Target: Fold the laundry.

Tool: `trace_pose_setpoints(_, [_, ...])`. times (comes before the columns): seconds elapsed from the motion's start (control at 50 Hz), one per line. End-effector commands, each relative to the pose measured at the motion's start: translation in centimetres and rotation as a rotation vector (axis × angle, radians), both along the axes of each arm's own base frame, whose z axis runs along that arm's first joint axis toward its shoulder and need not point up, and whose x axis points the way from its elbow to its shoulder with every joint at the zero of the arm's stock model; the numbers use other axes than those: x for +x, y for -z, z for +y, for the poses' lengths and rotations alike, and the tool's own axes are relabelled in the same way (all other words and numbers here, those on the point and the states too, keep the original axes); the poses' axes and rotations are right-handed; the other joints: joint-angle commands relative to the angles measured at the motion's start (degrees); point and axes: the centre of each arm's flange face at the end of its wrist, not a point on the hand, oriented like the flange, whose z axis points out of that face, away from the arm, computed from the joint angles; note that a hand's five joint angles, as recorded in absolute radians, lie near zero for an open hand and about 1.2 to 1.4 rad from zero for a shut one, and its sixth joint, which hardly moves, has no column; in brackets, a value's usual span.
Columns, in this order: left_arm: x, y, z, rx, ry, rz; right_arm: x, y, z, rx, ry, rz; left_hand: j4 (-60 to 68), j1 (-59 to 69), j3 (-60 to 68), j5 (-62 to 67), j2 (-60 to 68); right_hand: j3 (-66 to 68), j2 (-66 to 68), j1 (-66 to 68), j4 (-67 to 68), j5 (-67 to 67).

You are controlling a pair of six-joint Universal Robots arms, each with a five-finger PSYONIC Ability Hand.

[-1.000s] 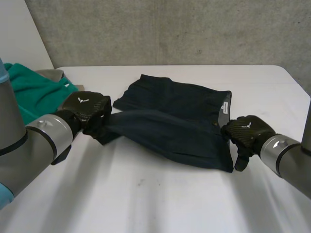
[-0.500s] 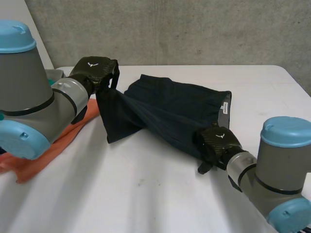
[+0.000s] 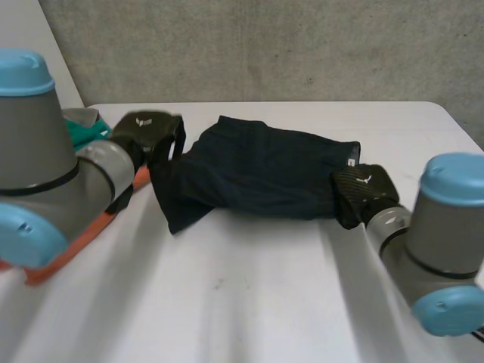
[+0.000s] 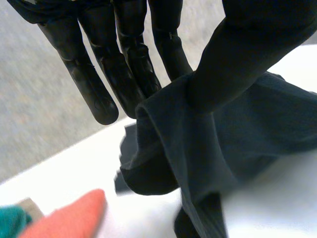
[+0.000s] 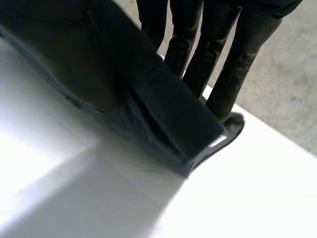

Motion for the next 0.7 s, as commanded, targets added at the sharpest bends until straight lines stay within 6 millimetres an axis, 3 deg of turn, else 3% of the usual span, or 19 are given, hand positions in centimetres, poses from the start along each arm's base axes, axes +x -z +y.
trace_pose_setpoints(0.02, [2.7, 1.6, 6.6, 0.164, 0.069, -0.205, -3.5, -3.2, 1.9, 0.054, -0.115, 0.382, 11.15, 14.26, 11.42, 13.44, 11.23, 12.08, 12.44, 20.90, 11.84, 14.03])
trace_pose_setpoints(0.08, [3.5, 2.3, 9.3, 0.188, 0.137, -0.321, -5.2, -4.5, 3.3, 0.116, -0.147, 0.505, 11.15, 14.26, 11.42, 13.44, 11.23, 12.08, 12.44, 20.90, 11.84, 14.03])
trace_pose_setpoints(0.1, [3.9, 2.7, 11.2, 0.196, 0.194, -0.396, -5.5, -4.7, 3.7, 0.134, -0.158, 0.533, 11.15, 14.26, 11.42, 13.44, 11.23, 12.08, 12.44, 20.90, 11.84, 14.03])
trace_pose_setpoints(0.18, [4.9, 3.6, 15.4, 0.216, 0.320, -0.540, -6.6, -5.7, 6.1, 0.203, -0.220, 0.622, 11.15, 14.26, 11.42, 13.44, 11.23, 12.08, 12.44, 20.90, 11.84, 14.03])
trace_pose_setpoints(0.26, [5.5, 4.5, 18.3, 0.276, 0.403, -0.608, -6.8, -5.7, 7.5, 0.251, -0.284, 0.656, 11.15, 14.26, 11.42, 13.44, 11.23, 12.08, 12.44, 20.90, 11.84, 14.03])
trace_pose_setpoints(0.32, [5.4, 4.6, 18.7, 0.285, 0.423, -0.620, -6.8, -5.5, 7.6, 0.264, -0.308, 0.653, 11.15, 14.26, 11.42, 13.44, 11.23, 12.08, 12.44, 20.90, 11.84, 14.03])
trace_pose_setpoints(0.38, [4.6, 4.6, 17.6, 0.259, 0.421, -0.615, -7.0, -5.6, 7.0, 0.258, -0.291, 0.642, 11.15, 14.26, 11.42, 13.44, 11.23, 12.08, 12.44, 20.90, 11.84, 14.03])
trace_pose_setpoints(0.46, [2.1, 4.6, 13.6, 0.160, 0.385, -0.570, -7.0, -5.4, 4.6, 0.215, -0.240, 0.602, 11.15, 14.26, 11.42, 13.44, 11.23, 12.08, 12.44, 20.90, 11.84, 14.03])
trace_pose_setpoints(0.54, [-1.2, 3.9, 8.7, -0.019, 0.331, -0.480, -6.7, -4.5, 1.7, 0.177, -0.157, 0.516, 11.15, 14.26, 11.42, 13.44, 11.23, 12.08, 12.44, 20.90, 11.84, 14.03])
trace_pose_setpoints(0.56, [-2.5, 3.7, 6.6, -0.092, 0.298, -0.452, -6.5, -4.2, 0.7, 0.162, -0.131, 0.479, 11.15, 14.26, 11.42, 13.44, 11.23, 12.08, 12.44, 20.90, 11.84, 14.03])
trace_pose_setpoints(0.7, [-6.7, 3.7, -1.3, -0.360, 0.133, -0.352, -6.2, -3.0, -2.5, 0.070, -0.016, 0.435, 11.15, 14.26, 11.42, 13.44, 11.23, 12.08, 12.44, 20.90, 11.84, 14.03])
